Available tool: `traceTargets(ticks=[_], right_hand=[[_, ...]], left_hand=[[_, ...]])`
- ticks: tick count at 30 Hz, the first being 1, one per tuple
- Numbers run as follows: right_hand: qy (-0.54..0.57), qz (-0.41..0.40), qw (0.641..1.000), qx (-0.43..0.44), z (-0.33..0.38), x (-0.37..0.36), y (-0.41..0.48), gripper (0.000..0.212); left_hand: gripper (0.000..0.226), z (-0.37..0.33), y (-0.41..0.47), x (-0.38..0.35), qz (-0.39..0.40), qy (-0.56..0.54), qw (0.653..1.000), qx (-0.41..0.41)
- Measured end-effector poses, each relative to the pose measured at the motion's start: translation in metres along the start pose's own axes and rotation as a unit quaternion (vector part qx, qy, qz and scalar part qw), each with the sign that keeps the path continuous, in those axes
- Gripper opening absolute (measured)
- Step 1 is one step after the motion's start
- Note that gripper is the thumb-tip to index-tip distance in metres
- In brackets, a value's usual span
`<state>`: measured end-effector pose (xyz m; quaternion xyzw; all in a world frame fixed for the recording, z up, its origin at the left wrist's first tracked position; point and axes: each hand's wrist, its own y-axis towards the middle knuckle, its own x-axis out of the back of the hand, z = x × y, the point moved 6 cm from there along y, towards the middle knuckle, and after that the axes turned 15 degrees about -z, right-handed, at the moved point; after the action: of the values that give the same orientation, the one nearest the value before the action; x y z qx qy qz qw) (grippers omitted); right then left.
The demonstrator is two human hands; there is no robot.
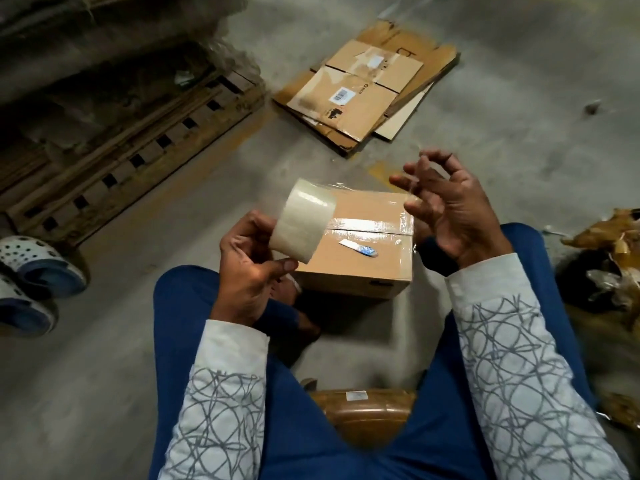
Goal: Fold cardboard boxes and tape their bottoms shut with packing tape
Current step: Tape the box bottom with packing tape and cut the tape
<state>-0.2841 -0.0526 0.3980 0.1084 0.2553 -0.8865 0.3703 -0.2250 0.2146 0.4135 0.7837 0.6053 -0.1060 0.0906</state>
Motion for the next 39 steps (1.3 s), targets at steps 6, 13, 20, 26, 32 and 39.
traceTargets(ticks=[6,13,20,26,32,39], right_hand=[[-0.162,0.019,0.985,-0.056,-0.026,-0.016,-0.017,0.077],[-0.104,0.079,0.991,-0.042,-0.041,-0.045,-0.034,0.087],[-0.126,0.046,0.989,0.057,-0.036,-0.042,-0.038,0.033],[-0.097,0.081,0.991,0.035,-0.025,-0.021,-0.037,0.022],[-0.046,0.132,0.99,-0.003,-0.024,-0.016,-0.038,0.023],[-0.349,0.12,0.927,0.06,-0.033,0.016,-0.017,0.043]], left_hand=[[0.049,0.041,-0.001,-0.01,-0.105,0.112,0.986,0.064],[0.059,0.04,-0.013,-0.032,0.012,0.119,0.984,0.133],[0.024,0.048,-0.002,-0.023,-0.114,0.124,0.975,0.147],[0.047,0.031,0.011,0.003,-0.2,0.098,0.969,0.111],[0.039,0.025,0.011,0.006,-0.217,0.2,0.955,0.026],[0.04,0.019,0.009,0.013,-0.266,0.226,0.937,-0.026]])
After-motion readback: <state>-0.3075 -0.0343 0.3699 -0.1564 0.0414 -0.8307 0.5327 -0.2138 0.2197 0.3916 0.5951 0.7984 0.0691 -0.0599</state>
